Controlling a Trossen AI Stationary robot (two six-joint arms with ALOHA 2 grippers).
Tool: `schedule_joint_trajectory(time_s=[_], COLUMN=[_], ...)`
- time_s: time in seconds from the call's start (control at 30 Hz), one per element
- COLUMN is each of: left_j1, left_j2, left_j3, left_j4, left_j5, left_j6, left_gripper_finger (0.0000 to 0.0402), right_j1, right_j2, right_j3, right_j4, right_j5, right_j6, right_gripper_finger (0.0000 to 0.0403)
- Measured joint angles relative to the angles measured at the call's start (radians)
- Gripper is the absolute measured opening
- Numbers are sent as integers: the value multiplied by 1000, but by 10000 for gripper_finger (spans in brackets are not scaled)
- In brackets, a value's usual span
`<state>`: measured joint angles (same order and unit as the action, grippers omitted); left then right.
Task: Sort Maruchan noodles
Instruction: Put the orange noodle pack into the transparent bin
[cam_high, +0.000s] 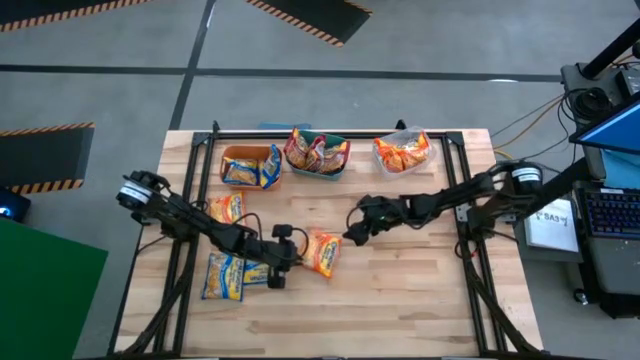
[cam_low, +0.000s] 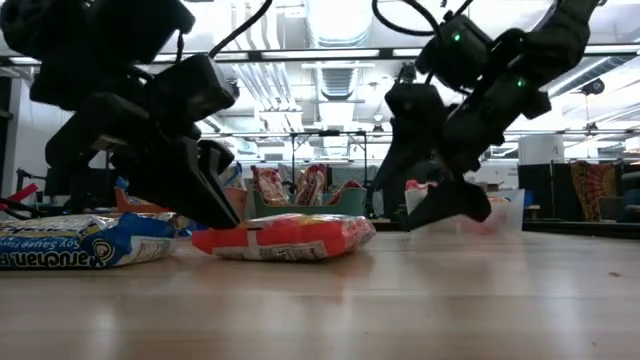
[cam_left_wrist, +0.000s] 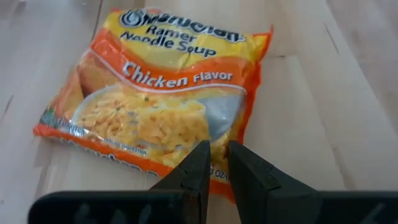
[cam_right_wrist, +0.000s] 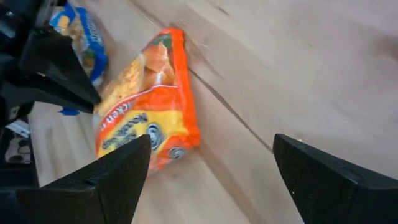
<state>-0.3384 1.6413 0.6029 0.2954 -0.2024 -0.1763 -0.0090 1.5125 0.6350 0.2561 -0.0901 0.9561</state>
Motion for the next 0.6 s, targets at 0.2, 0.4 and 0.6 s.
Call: schedule_joint_trajectory(time_s=[0.2, 0.4, 0.6], left_j1=[6, 9, 9], left_j2=[-1, -1, -2], left_j3=[-59, -99, -114], left_j4=[91, 146, 159], left_j5=[0, -5, -29], left_j6=[-29, -67, -87], left_gripper_finger=[40, 40, 40], right_j1=[0, 2, 2], right_j2=[83, 170, 232], right_j3=[0, 0, 10], right_j4=[145, 286, 401], right_j5=[-27, -72, -90], right_j6=[36, 80, 116], right_gripper_finger=[327, 326, 325])
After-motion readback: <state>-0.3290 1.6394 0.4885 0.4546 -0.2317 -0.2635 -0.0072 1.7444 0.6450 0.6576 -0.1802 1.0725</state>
